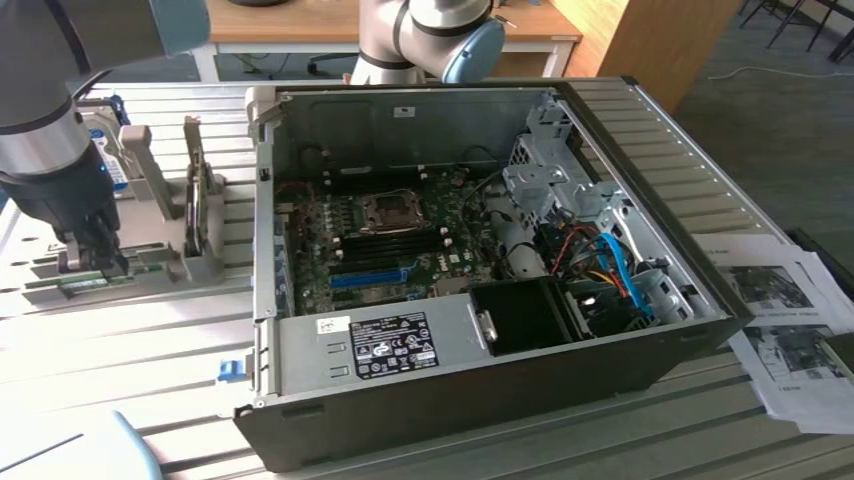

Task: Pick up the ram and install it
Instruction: 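Pick up the ram and move it above insertion slot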

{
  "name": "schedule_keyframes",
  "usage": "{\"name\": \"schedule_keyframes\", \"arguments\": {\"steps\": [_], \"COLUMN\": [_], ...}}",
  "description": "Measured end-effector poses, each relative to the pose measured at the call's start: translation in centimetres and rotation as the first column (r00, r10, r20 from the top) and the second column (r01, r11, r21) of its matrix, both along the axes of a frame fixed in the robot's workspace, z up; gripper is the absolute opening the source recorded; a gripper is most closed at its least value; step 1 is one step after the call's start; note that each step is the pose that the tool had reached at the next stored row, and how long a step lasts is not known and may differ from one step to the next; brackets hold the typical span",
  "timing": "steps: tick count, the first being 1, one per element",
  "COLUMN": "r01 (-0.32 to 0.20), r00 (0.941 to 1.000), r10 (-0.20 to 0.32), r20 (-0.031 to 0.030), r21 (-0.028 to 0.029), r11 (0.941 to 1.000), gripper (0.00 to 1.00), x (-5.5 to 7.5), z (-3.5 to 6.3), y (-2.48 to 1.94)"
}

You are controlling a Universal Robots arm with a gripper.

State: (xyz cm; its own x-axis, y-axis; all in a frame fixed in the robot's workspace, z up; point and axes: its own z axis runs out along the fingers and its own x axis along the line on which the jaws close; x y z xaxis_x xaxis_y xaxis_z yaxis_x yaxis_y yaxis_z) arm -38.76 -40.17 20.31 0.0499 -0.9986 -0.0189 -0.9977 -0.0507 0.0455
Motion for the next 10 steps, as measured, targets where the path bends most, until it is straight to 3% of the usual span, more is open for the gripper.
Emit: {"name": "schedule_keyframes", "arguments": {"steps": [10], "r01": [0.000], "r00": [1.0000], "r10": [0.000], "r20": [-0.0001], "r21": [-0.0001], "r11": [1.0000], "gripper": [0.11], "x": [0.00], "z": [0.45], "y": [0.00]}}
